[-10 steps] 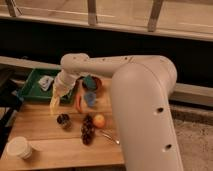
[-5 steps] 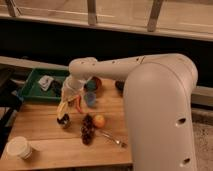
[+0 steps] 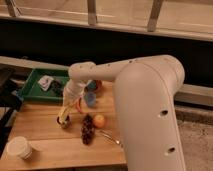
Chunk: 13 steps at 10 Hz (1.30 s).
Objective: Place banana in metal cup
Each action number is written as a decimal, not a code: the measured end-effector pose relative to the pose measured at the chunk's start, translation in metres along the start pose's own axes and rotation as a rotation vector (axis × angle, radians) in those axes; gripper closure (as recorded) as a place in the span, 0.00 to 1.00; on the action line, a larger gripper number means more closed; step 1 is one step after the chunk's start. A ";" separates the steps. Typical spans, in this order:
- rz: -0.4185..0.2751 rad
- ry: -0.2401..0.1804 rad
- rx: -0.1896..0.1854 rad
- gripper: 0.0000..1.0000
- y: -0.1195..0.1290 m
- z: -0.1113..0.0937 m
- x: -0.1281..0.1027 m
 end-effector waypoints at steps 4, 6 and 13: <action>0.004 0.035 -0.025 0.96 0.002 0.012 0.005; -0.003 0.059 -0.046 0.76 0.009 0.026 0.006; -0.009 0.082 -0.063 0.30 0.014 0.039 0.011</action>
